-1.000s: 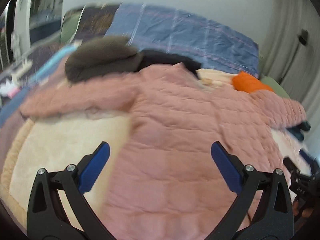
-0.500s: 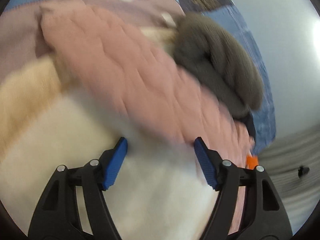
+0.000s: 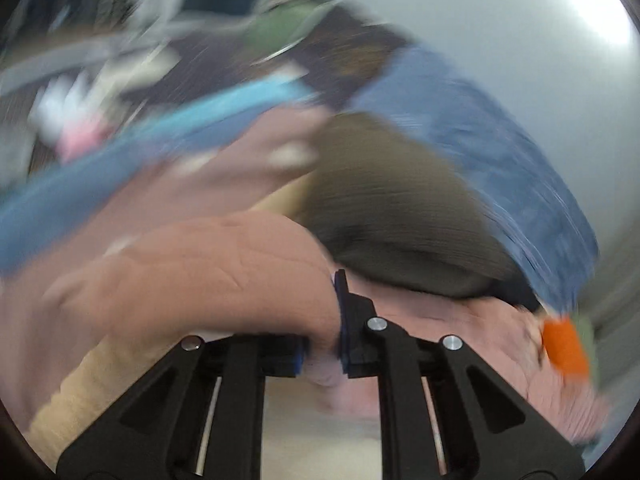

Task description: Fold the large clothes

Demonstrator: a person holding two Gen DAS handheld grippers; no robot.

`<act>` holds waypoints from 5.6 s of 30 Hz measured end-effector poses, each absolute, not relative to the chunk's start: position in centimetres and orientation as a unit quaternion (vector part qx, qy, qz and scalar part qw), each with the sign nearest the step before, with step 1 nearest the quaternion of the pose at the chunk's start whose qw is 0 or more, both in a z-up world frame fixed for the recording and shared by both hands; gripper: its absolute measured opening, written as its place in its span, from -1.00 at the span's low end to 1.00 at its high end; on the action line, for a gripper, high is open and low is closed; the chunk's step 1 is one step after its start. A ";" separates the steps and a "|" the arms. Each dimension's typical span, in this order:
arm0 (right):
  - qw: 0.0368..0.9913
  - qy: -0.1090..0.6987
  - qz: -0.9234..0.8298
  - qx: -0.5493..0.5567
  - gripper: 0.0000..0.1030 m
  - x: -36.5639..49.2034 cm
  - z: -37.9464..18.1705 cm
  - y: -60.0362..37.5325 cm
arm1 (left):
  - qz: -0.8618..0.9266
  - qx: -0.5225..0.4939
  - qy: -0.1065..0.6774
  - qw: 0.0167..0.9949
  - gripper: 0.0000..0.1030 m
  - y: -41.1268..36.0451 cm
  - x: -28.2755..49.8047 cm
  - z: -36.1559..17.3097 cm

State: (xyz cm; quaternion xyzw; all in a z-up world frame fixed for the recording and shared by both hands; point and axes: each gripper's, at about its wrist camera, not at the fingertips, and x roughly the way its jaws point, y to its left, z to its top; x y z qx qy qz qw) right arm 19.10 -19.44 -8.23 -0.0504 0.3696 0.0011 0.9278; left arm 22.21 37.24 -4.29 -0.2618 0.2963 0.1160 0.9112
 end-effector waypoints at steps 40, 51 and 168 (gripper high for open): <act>0.826 0.523 0.126 0.166 -0.31 34.5 -11.3 -13.9 | -0.140 0.071 0.368 0.917 0.59 7.4 24.0 -12.3; 0.926 0.368 -0.060 0.068 -1.00 31.3 -1.9 -20.4 | -0.149 0.056 0.251 0.955 0.59 8.4 19.8 -8.8; 0.869 0.250 -0.152 0.398 -0.69 25.5 -4.7 -53.8 | -0.116 -0.041 0.392 0.912 -0.53 4.0 34.7 -16.5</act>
